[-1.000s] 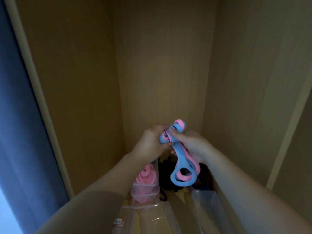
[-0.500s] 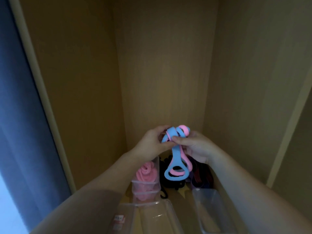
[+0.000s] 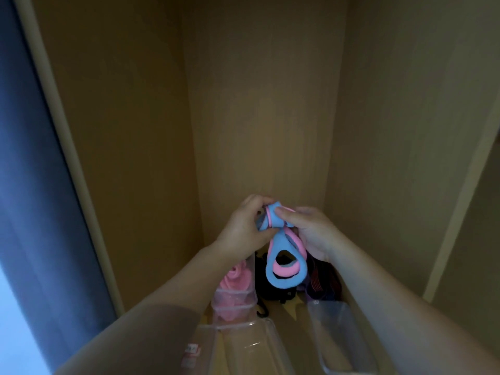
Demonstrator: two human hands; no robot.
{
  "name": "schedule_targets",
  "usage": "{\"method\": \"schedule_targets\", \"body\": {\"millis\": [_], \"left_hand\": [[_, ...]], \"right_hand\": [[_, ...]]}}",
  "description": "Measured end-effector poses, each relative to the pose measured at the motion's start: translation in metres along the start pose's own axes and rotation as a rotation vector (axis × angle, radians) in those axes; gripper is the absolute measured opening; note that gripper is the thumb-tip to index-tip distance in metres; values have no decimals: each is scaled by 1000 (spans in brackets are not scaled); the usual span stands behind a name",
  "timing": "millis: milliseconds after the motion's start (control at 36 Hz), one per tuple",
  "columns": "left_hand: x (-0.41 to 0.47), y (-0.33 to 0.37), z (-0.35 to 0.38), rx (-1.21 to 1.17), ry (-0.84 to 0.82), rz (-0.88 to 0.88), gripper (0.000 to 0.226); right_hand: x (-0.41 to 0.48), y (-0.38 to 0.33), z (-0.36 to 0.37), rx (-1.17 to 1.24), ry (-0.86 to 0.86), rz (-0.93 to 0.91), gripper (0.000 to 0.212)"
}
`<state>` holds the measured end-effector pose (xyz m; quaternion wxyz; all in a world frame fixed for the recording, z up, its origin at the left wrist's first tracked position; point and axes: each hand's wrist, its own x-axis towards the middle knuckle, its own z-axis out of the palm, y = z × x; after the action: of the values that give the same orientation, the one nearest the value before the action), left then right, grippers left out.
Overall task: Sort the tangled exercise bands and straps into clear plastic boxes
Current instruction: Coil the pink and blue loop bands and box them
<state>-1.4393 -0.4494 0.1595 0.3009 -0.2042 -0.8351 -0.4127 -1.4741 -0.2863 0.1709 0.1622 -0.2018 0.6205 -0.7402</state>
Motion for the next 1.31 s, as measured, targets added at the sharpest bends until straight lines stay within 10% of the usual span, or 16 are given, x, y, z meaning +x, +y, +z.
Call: {"method": "schedule_targets", "body": {"millis": [167,750,972,1083,1306], "left_hand": [[2,-2,-8,-324,-238,-386,70],[-6,-6,6,-11,43,-111,53],[0,-2,-17,-157,-305,-444,72],[5,7,-24,-3,-449,-401,43],[-8,-10,-12,-71,-145,-407,47]], "right_hand": [[-2,1,-5,-112,-49,-21,35],[2,2,8,-76,3,68,44],[-4,-2,-4,-383,-77,16,17],[-2,-3,0,-499,-84,48,32],[3,8,-3,-305,-85,40,28]]}}
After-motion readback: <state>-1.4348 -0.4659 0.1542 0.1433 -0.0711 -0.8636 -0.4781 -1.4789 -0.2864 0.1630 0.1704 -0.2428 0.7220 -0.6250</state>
